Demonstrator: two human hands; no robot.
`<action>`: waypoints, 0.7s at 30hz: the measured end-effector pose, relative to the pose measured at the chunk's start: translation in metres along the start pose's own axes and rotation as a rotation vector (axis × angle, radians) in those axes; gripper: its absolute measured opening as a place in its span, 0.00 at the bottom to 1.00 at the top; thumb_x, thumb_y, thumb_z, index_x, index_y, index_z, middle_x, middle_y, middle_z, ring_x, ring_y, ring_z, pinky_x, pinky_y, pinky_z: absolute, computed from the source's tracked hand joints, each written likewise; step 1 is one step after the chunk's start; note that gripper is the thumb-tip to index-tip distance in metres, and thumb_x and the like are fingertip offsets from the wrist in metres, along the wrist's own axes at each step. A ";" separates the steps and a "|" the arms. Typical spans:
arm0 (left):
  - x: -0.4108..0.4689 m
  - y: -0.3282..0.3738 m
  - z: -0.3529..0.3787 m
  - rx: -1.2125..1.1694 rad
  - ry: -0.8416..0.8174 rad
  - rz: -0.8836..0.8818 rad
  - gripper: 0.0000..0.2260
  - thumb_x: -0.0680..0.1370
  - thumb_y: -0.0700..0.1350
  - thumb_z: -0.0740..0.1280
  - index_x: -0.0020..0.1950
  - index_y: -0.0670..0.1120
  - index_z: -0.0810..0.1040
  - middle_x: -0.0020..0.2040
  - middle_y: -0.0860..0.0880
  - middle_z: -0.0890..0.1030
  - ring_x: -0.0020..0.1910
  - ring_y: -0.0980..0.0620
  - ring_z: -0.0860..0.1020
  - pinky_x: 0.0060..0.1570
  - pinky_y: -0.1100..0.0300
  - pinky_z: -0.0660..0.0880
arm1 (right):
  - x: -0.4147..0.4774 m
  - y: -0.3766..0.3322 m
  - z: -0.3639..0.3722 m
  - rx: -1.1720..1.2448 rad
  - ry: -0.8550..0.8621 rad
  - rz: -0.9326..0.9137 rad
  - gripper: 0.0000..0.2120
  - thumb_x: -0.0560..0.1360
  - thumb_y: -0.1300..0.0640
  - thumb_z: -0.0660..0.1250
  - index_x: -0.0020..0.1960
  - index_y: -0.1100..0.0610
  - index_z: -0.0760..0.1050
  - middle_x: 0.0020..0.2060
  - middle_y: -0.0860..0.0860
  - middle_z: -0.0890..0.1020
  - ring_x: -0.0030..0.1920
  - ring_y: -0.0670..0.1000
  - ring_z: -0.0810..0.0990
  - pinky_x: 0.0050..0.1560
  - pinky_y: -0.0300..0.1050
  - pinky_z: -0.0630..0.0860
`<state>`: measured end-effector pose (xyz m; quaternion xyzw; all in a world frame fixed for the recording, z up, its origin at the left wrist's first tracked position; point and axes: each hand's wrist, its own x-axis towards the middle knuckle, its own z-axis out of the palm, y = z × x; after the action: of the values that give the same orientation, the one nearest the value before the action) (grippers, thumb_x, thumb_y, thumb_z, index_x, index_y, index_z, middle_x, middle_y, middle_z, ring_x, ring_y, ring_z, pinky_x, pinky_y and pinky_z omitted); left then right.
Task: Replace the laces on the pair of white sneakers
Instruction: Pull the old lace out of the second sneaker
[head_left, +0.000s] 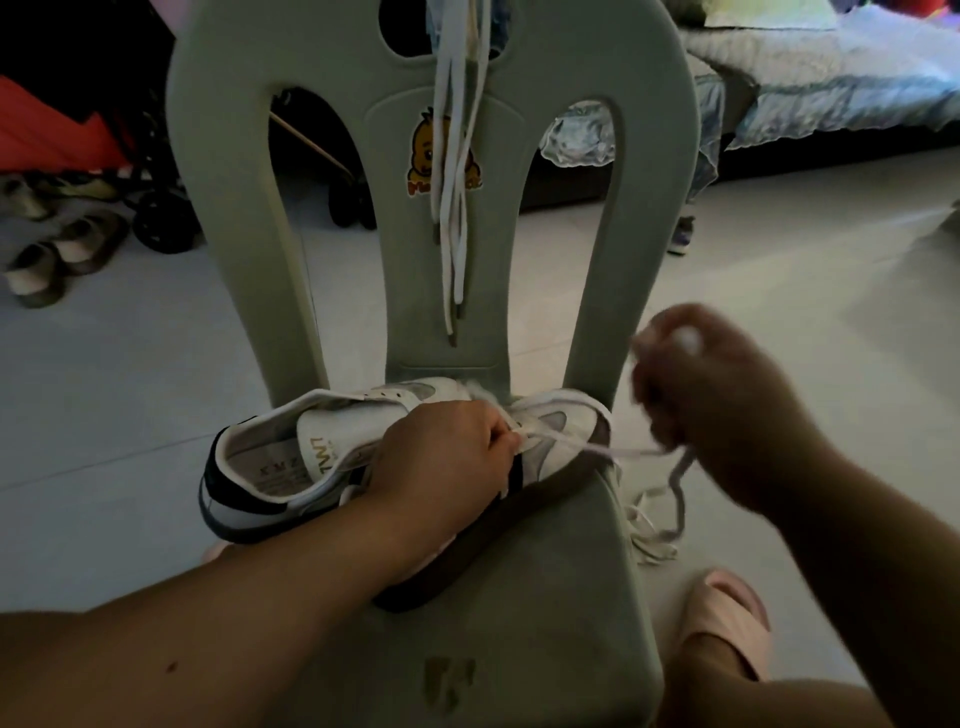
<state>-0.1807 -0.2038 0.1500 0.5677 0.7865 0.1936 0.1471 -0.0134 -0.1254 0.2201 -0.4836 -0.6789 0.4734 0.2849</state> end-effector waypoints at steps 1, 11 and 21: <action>-0.001 0.000 0.000 -0.012 -0.005 -0.001 0.12 0.79 0.55 0.60 0.46 0.53 0.81 0.35 0.55 0.78 0.35 0.59 0.74 0.38 0.60 0.73 | 0.001 0.009 0.011 -0.178 -0.056 0.011 0.03 0.78 0.52 0.62 0.48 0.50 0.69 0.36 0.46 0.77 0.31 0.43 0.73 0.26 0.33 0.68; -0.005 0.002 0.000 -0.056 0.016 0.029 0.11 0.79 0.55 0.62 0.48 0.53 0.82 0.38 0.55 0.80 0.37 0.58 0.76 0.42 0.56 0.76 | 0.001 0.043 0.048 -0.695 -0.164 -0.197 0.07 0.77 0.50 0.65 0.48 0.51 0.79 0.42 0.45 0.72 0.41 0.44 0.71 0.36 0.29 0.61; 0.001 0.004 0.001 0.051 -0.049 -0.003 0.13 0.79 0.56 0.60 0.54 0.54 0.80 0.44 0.53 0.82 0.42 0.56 0.77 0.46 0.59 0.75 | 0.010 -0.007 -0.005 0.930 -0.102 0.015 0.12 0.80 0.60 0.51 0.43 0.54 0.70 0.29 0.50 0.78 0.32 0.51 0.79 0.43 0.48 0.78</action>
<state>-0.1774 -0.2015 0.1506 0.5746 0.7882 0.1594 0.1523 -0.0157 -0.1153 0.2275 -0.2854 -0.4043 0.7527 0.4342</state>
